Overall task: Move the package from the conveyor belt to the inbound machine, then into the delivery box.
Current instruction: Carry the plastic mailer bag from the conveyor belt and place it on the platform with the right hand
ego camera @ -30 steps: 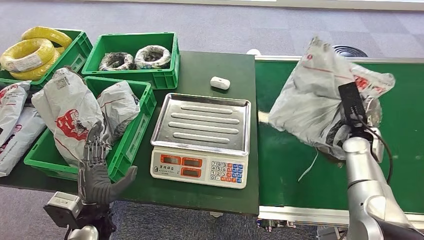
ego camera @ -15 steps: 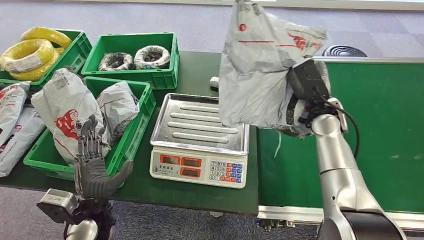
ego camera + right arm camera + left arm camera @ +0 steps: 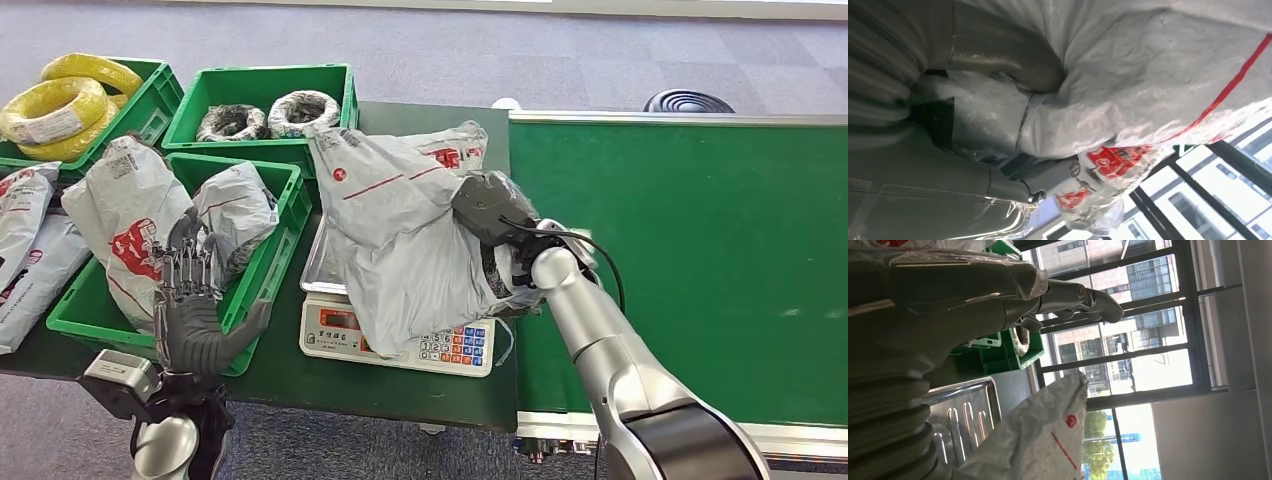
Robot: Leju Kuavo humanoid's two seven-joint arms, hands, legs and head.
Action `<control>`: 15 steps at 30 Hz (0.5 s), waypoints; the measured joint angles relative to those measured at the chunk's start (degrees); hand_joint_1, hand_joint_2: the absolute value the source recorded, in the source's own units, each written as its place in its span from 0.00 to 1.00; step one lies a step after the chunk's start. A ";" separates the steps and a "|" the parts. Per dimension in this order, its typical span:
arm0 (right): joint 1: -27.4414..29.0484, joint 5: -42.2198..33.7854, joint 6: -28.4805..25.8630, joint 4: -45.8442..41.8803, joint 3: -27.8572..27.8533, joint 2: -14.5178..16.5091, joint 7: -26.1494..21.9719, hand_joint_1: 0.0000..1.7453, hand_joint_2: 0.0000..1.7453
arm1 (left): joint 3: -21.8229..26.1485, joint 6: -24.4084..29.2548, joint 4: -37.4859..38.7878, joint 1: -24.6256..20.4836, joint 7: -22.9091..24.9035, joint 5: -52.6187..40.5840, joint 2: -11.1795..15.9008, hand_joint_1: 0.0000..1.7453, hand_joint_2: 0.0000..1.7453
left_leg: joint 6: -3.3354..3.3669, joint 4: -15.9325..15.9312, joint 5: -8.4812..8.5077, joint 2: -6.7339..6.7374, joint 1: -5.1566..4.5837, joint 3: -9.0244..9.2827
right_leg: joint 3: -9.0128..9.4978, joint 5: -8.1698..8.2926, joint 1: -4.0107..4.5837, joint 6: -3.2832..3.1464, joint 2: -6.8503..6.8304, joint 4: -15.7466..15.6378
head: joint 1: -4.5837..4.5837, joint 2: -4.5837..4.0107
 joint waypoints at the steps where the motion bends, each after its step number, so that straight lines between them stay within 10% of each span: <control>1: 0.00 0.26 -0.02 0.43 0.60 0.21 -0.13 0.00 1.00 | 0.07 -0.05 -0.03 -0.05 0.12 -0.20 -0.10 0.00 1.00 | 0.00 0.00 0.00 0.00 0.00 0.00 | 0.00 0.00 0.00 0.00 0.00 0.00 | 0.00 0.00; 15: 0.45 -4.98 -3.40 2.32 0.62 0.79 -3.85 0.00 1.00 | 0.40 -2.26 2.00 -3.47 7.16 -7.58 -0.48 0.00 1.00 | 0.00 0.02 0.00 0.00 0.00 0.01 | -0.02 0.01 -0.01 0.00 0.00 -0.01 | 0.01 0.00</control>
